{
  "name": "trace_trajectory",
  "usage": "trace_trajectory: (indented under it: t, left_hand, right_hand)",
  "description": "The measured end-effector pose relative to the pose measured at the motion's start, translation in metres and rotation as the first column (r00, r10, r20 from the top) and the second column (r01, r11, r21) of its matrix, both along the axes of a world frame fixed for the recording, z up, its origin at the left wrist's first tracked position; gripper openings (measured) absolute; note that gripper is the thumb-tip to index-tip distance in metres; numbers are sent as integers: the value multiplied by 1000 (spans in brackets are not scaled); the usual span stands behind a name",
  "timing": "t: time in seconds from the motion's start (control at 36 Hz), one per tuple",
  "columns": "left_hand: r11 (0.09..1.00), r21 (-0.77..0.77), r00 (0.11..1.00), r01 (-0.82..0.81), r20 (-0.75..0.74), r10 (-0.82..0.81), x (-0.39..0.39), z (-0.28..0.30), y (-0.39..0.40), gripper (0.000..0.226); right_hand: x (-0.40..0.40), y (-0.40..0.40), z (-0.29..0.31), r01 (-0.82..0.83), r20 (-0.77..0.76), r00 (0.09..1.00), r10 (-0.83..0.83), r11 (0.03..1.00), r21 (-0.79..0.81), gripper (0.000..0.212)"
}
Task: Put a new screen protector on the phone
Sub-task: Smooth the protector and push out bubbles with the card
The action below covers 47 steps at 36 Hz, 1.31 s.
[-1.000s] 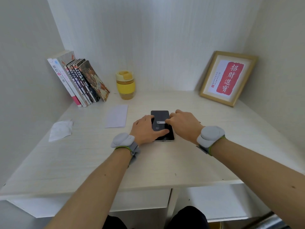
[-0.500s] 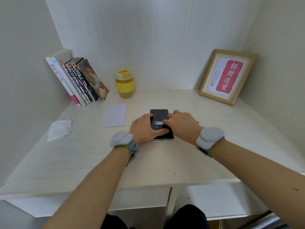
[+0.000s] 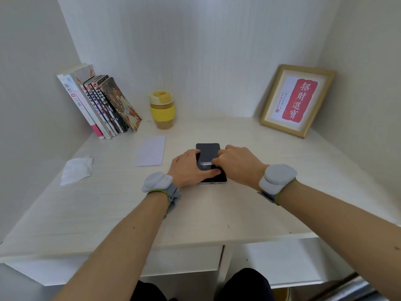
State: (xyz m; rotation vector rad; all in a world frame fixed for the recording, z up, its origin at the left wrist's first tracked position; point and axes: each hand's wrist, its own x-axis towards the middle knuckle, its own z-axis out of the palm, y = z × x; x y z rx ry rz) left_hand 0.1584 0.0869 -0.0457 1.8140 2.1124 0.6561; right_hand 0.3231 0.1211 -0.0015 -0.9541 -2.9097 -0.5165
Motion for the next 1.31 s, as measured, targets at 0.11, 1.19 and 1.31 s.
trace_trajectory:
  t: [0.11,1.19,1.31]
  left_hand:
    - [1000,-26,1000,5,14,-4,1,3,-2,98]
    - [999,-54,999,1,45,1,2,9,-6,106]
    - [999,-41,1000,6,23,-5,2,10,-7,101]
  right_hand:
    - [-11,8,5,64,7,998,-64,998,-5,25]
    - [-24,4,9,30,71,997,-31,999,21,24]
    - [-14,-6,6,-46,95,995,42,998,43,26]
